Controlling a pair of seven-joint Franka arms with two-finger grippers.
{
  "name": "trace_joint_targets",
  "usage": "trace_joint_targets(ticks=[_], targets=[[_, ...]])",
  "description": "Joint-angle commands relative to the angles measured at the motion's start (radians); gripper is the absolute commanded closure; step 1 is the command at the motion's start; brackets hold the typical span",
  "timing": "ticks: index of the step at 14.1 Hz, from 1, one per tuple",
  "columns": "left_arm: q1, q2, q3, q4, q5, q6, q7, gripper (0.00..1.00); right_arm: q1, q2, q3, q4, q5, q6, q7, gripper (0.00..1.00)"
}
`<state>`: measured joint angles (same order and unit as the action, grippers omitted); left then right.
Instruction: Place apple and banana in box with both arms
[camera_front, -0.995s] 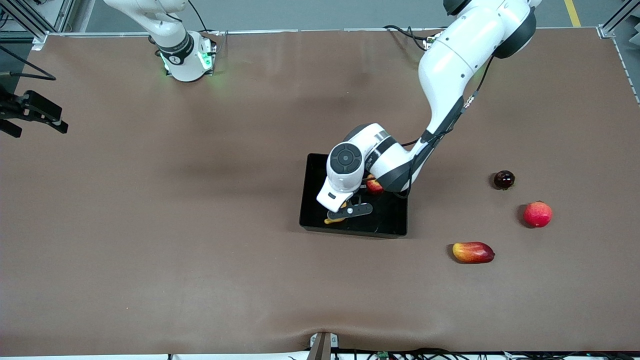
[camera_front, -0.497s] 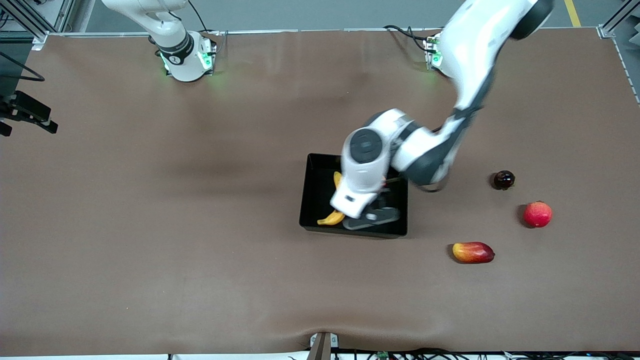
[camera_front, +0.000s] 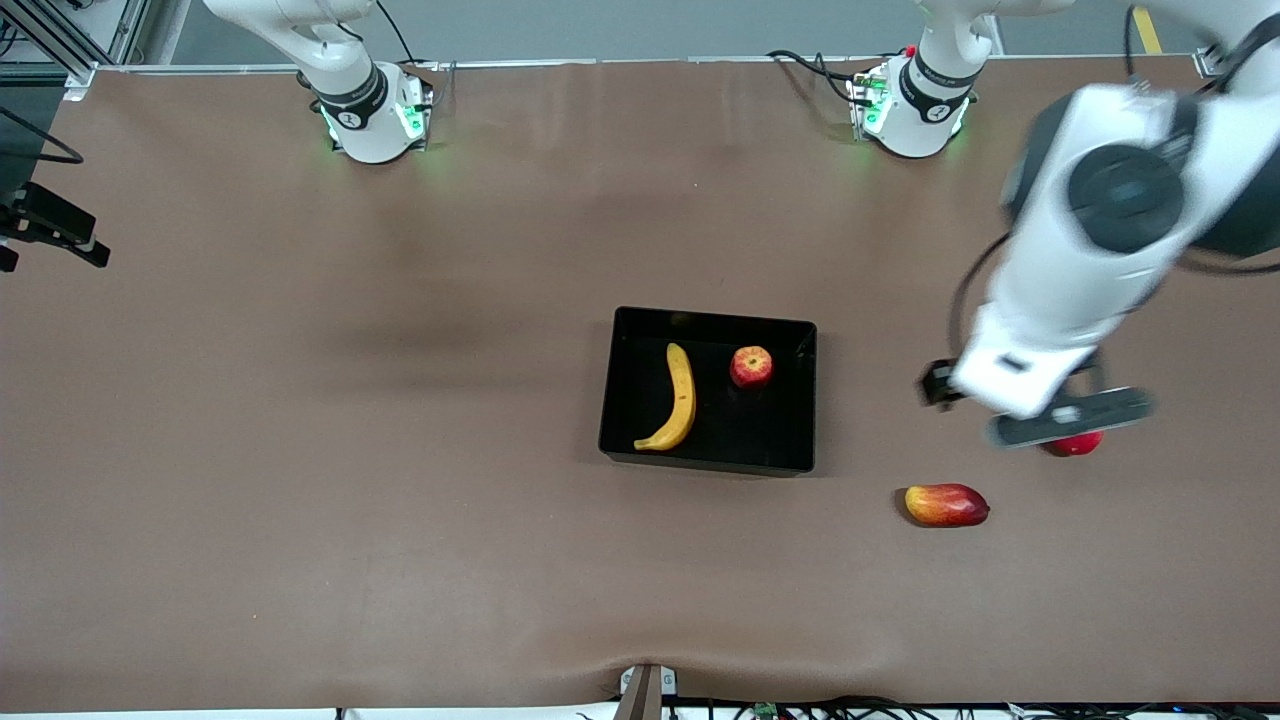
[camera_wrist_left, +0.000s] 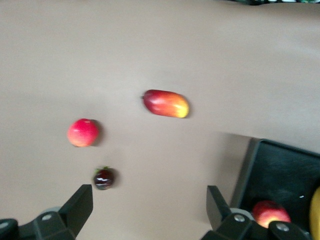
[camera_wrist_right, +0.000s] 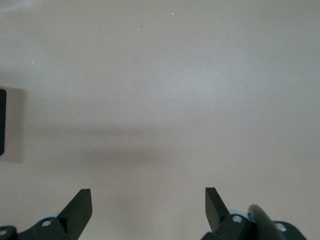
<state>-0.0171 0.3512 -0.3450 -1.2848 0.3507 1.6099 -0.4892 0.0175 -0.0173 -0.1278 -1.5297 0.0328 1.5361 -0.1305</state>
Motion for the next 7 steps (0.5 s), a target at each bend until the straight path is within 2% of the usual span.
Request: trace_joint_targets(ticks=[1,2,4,7], targets=[[0.074,-0.107,-0.009,-0.045,-0.089,-0.030,0.122,0.00,-0.004,0.005,0.000,0.008,-0.001,-0.010,-0.006,0.00],[0.091,-0.130,0.006,-0.048,-0.145,-0.030,0.194,0.00,-0.001,0.005,0.002,0.008,-0.001,-0.010,-0.004,0.00],[0.077,-0.213,0.090,-0.108,-0.209,-0.028,0.296,0.00,0.002,0.005,0.002,0.008,-0.001,-0.010,0.002,0.00],[0.031,-0.372,0.214,-0.284,-0.324,-0.021,0.383,0.00,-0.013,0.022,0.000,0.008,-0.004,-0.007,0.002,0.00]])
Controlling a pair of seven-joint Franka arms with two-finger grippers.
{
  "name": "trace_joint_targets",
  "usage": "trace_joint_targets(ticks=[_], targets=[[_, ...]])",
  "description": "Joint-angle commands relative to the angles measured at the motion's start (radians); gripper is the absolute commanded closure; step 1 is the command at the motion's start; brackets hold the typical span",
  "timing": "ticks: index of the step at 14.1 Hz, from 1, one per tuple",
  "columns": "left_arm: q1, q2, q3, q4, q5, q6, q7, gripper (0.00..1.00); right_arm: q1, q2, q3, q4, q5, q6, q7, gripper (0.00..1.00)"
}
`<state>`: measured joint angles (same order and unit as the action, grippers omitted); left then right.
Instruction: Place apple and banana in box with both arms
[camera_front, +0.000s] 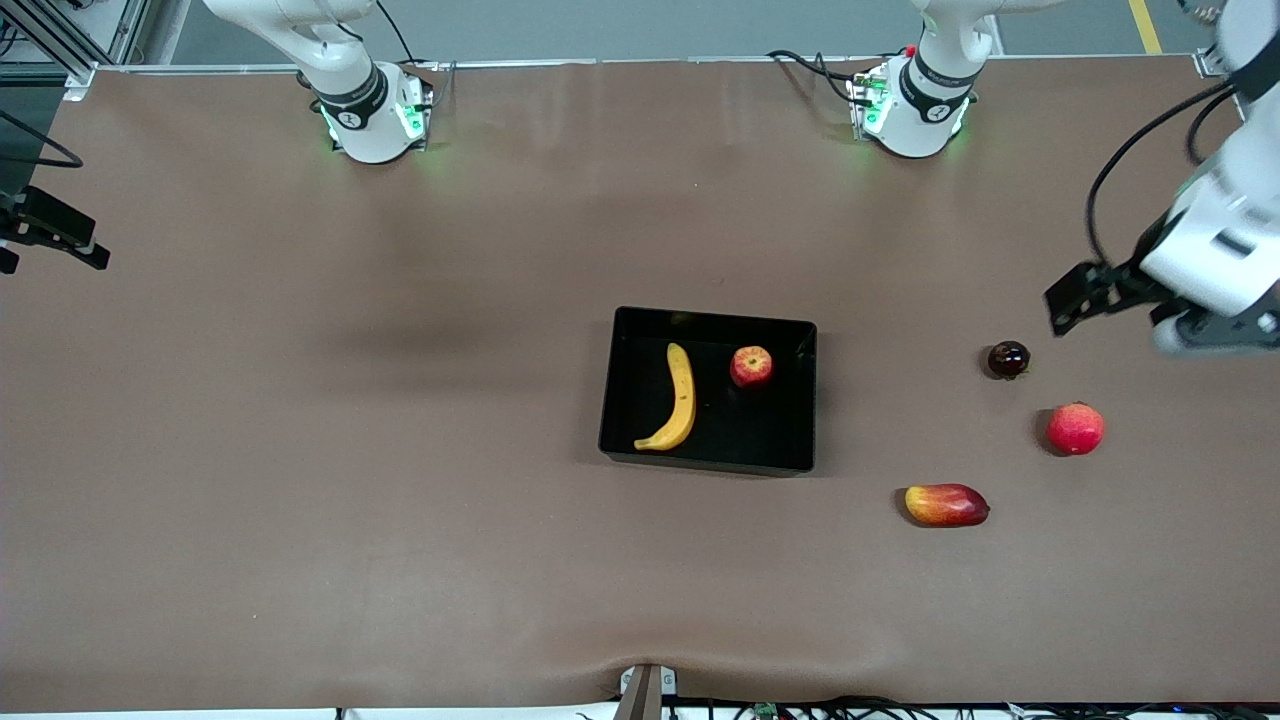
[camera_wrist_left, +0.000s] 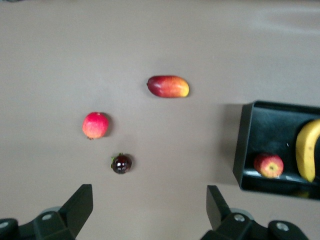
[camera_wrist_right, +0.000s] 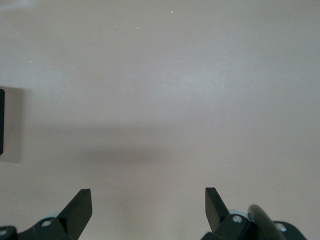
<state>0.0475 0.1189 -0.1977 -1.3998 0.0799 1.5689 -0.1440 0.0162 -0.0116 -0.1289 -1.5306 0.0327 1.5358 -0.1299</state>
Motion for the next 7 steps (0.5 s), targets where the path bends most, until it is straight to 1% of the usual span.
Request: trace_joint_targets(ticks=[1,3,4,7], targets=[[-0.034,-0.186,0.073,-0.221,-0.072,0.022,0.040,0.00,-0.013,0.021,0.003,0.009,-0.004,-0.006,0.001,0.00],[-0.034,-0.260,0.080,-0.306,-0.098,0.028,0.049,0.00,-0.007,0.021,0.003,0.009,-0.004,-0.006,0.001,0.00],[-0.035,-0.277,0.081,-0.324,-0.098,0.030,0.052,0.00,-0.007,0.021,0.003,0.009,-0.005,-0.006,0.003,0.00],[-0.032,-0.277,0.078,-0.324,-0.097,0.022,0.053,0.00,-0.007,0.021,0.003,0.010,-0.005,-0.010,0.003,0.00]])
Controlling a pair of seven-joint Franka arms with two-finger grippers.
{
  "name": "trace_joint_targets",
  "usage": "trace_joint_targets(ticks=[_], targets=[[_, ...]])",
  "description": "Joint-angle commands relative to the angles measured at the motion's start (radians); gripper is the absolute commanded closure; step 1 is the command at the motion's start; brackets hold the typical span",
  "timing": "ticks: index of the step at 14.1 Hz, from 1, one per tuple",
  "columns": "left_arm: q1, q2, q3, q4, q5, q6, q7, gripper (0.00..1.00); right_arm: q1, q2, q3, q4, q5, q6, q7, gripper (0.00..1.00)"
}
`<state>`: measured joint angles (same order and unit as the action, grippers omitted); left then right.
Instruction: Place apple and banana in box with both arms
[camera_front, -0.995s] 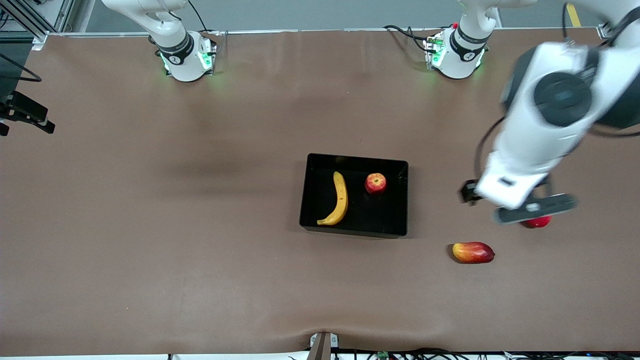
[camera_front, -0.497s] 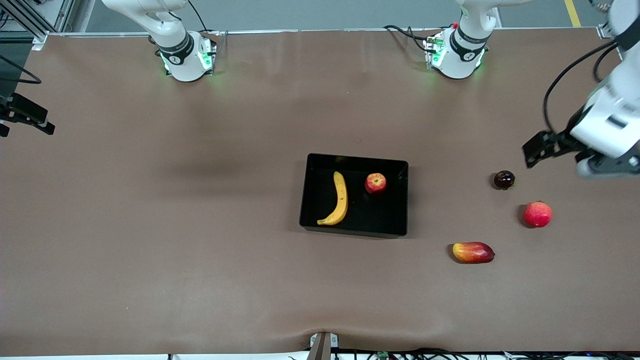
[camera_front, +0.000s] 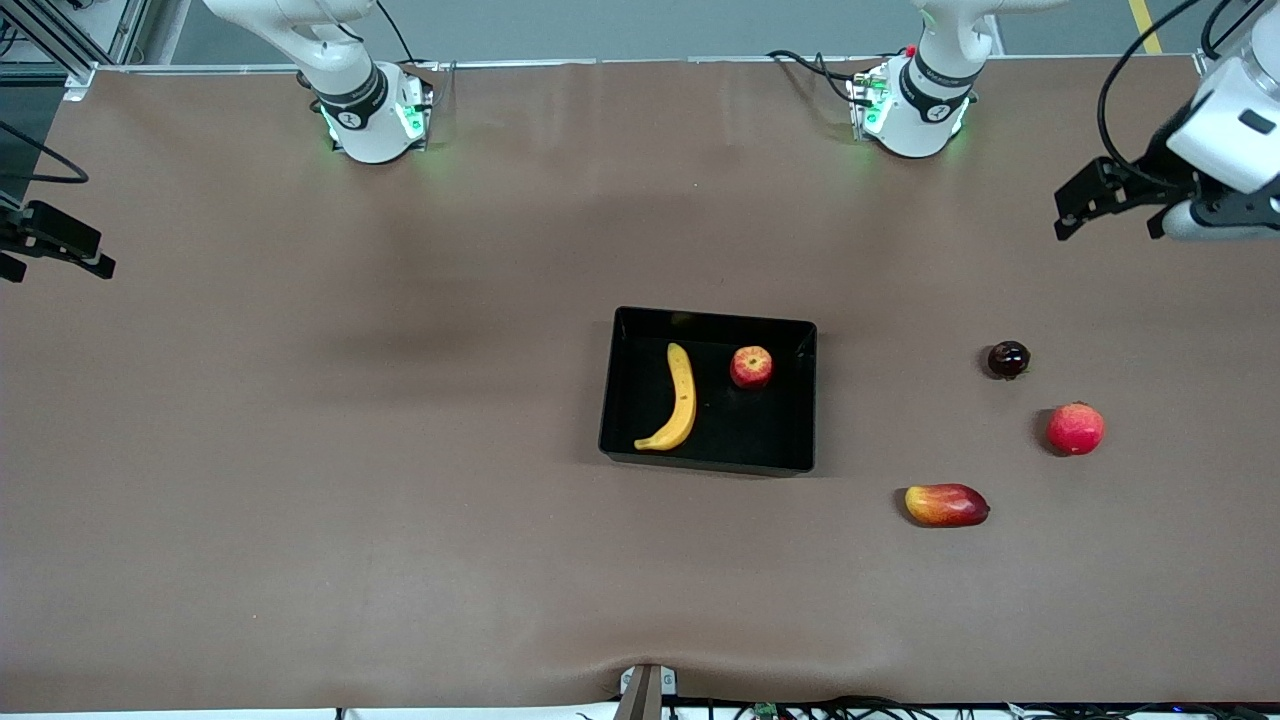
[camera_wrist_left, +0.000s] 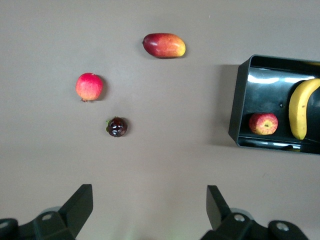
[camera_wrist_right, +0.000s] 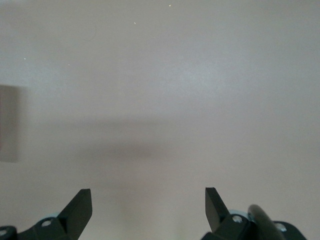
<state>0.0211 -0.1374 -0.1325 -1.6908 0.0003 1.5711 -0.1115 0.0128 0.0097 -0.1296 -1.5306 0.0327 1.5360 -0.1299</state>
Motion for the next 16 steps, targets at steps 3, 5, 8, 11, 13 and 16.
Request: trace_joint_targets(ticks=[3,5,8,11,13,16], targets=[[-0.012,-0.002,0.004,-0.018,-0.005,0.018,0.016,0.00,-0.010,0.004,0.004,0.012,-0.008,-0.008,0.001,0.00],[-0.012,0.022,0.004,0.019,-0.003,0.018,0.012,0.00,-0.005,0.004,0.004,0.012,-0.014,-0.010,0.003,0.00],[-0.004,0.027,0.005,0.031,0.001,0.015,0.015,0.00,-0.002,0.004,0.005,0.033,-0.014,-0.011,0.001,0.00],[-0.004,0.025,0.008,0.034,0.001,0.003,0.013,0.00,-0.002,0.004,0.005,0.040,-0.010,-0.011,0.006,0.00],[-0.004,0.025,0.008,0.033,0.001,0.001,0.006,0.00,0.003,0.004,0.005,0.041,-0.011,-0.010,0.004,0.00],[-0.004,0.025,0.007,0.033,0.001,-0.019,0.000,0.00,-0.005,0.004,0.007,0.040,-0.010,-0.010,0.004,0.00]])
